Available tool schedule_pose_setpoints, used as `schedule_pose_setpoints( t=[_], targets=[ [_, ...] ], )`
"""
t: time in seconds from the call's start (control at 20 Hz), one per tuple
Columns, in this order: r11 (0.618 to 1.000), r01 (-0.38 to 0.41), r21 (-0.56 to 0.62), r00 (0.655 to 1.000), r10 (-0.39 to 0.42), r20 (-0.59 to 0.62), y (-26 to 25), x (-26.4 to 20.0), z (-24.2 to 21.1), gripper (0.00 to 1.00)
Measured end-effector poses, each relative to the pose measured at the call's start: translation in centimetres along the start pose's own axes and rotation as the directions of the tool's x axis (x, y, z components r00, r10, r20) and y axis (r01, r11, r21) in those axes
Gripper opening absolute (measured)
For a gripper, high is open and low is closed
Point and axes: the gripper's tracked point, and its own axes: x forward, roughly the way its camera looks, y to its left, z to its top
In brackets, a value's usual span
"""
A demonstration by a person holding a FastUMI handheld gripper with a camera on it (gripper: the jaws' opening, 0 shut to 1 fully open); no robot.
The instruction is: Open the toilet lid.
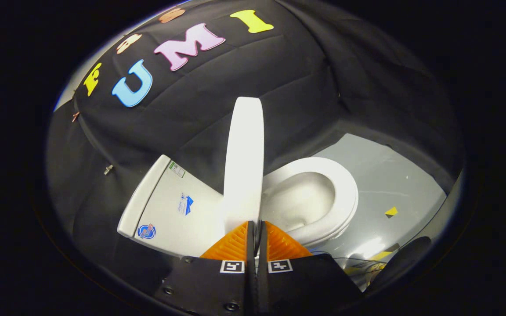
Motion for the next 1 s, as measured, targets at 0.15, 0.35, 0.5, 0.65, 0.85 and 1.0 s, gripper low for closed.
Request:
schedule_pose_setpoints(
  t=[0.15, 0.35, 0.5, 0.65, 0.85, 1.0],
  targets=[
    [0.998, -0.006, -0.067, 1.0, 0.006, 0.005, 2.9, -0.6, 0.1, 0.05],
    [0.984, 0.002, -0.177, 1.0, 0.003, 0.029, 6.6, -0.7, 0.0, 0.05],
    [0.964, 0.015, -0.265, 0.999, -0.002, 0.049, 9.3, -0.7, -0.5, 0.05],
    [0.934, 0.043, -0.355, 0.998, -0.021, 0.066, 11.3, -0.7, -1.2, 0.05],
    [0.887, 0.077, -0.456, 0.995, -0.04, 0.091, 13.2, -0.4, -2.0, 0.05],
    [0.87, 0.098, -0.483, 0.993, -0.053, 0.107, 14.4, -0.3, -2.6, 0.05]
  ],
)
